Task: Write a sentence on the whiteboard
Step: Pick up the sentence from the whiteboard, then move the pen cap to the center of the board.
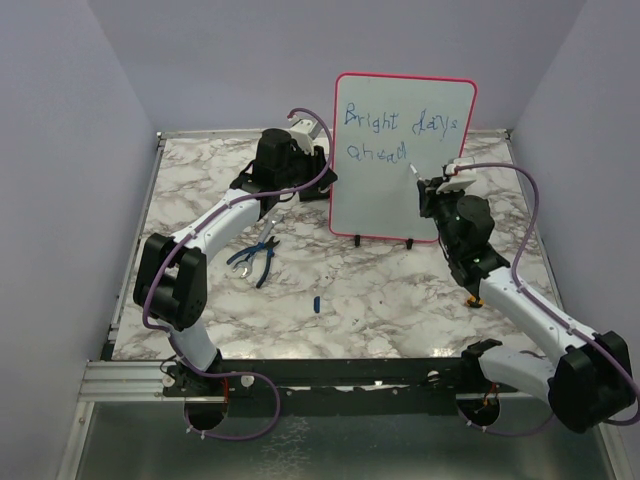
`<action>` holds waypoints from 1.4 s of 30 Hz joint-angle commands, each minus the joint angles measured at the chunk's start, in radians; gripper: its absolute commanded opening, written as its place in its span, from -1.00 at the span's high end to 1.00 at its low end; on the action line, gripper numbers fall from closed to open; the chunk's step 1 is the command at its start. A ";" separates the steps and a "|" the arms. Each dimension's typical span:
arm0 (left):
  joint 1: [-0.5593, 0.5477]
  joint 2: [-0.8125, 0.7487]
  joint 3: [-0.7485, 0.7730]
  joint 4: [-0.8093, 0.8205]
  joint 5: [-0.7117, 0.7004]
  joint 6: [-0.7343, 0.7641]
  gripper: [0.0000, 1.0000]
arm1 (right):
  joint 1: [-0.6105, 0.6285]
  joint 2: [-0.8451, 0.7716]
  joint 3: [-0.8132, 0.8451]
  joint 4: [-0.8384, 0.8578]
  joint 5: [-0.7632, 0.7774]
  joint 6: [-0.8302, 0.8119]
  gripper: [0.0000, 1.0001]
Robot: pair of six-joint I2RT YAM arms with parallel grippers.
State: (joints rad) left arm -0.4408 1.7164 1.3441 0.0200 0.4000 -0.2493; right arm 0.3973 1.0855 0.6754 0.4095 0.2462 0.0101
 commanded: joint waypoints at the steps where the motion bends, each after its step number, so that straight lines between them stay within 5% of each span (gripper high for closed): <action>1: 0.000 -0.038 0.006 0.005 0.011 0.008 0.32 | 0.000 0.017 0.018 0.019 0.030 -0.001 0.99; 13: 0.001 -0.052 -0.001 0.003 -0.003 0.013 0.29 | -0.001 -0.062 0.012 -0.039 -0.061 0.003 0.99; 22: 0.000 -0.163 -0.031 -0.063 -0.103 0.025 -0.42 | -0.001 -0.298 0.007 -0.254 -0.155 0.124 0.99; 27: -0.018 -0.295 -0.135 -0.150 -0.198 -0.006 -0.58 | 0.000 -0.414 0.088 -0.444 -0.135 0.171 0.99; 37: -0.265 -0.529 -0.450 -0.362 -0.526 -0.150 -0.57 | 0.000 -0.388 0.189 -0.775 -0.271 0.308 0.99; 42: -0.374 -0.581 -0.571 -0.382 -0.540 -0.318 -0.53 | 0.000 -0.319 0.122 -0.811 -0.397 0.388 0.99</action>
State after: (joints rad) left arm -0.7441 1.1915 0.8524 -0.2962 -0.0360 -0.4046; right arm 0.3973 0.7185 0.8536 -0.2871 -0.0143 0.3099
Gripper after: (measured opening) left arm 0.779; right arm 0.093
